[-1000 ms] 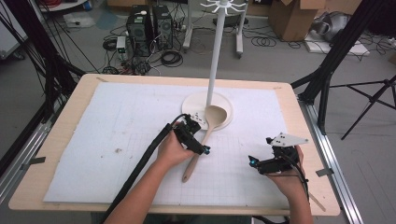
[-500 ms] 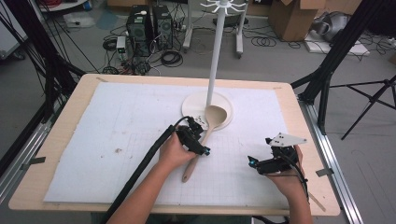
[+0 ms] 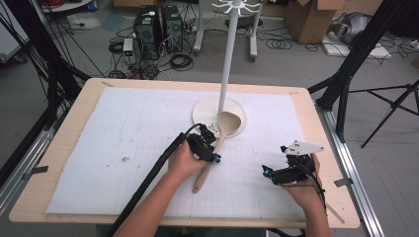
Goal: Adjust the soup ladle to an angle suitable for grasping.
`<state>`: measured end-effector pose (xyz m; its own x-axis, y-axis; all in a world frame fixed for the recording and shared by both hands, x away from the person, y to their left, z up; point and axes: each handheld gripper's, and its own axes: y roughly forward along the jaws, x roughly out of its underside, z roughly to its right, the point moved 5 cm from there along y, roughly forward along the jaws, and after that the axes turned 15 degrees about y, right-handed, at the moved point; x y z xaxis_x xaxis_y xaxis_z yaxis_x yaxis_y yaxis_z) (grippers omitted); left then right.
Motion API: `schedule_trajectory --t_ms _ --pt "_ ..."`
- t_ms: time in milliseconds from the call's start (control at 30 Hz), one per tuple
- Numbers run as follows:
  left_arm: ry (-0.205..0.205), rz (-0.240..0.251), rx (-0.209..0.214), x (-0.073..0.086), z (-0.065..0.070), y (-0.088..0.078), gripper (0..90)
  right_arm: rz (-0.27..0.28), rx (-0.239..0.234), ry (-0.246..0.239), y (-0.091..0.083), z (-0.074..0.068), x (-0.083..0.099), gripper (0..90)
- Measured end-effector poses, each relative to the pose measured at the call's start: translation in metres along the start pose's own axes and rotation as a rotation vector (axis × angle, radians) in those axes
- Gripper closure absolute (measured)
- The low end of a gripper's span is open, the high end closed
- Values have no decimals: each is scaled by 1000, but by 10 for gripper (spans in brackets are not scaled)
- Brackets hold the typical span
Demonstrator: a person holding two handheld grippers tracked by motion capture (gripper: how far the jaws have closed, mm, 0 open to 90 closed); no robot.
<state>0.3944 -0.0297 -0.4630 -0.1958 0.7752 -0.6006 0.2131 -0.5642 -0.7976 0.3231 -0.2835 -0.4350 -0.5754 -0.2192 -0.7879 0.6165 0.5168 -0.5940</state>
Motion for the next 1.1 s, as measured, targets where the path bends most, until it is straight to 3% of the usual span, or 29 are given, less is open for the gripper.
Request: schedule_trajectory --t_ms 400,467,600,667,700,733,767,1100 --pt "-49 -26 -17 1 -2 -3 628 -2 5 5 0 1 1 3" --pt "-44 -33 -25 2 -3 -4 651 -2 5 4 0 1 1 3" --pt "-29 -61 -94 4 -6 -9 716 -2 5 11 0 2 1 2" --pt "-27 -64 -92 4 -8 -10 731 -1 5 8 0 2 1 2" --pt "20 -72 -90 5 -7 -10 770 2 4 8 0 3 1 3" --pt "20 -72 -90 5 -7 -10 769 2 4 8 0 3 1 3" --pt "58 -78 -86 5 -4 -9 769 3 3 10 0 3 1 3" --pt "71 -19 -56 0 -1 -21 773 10 4 16 -2 4 1 3"
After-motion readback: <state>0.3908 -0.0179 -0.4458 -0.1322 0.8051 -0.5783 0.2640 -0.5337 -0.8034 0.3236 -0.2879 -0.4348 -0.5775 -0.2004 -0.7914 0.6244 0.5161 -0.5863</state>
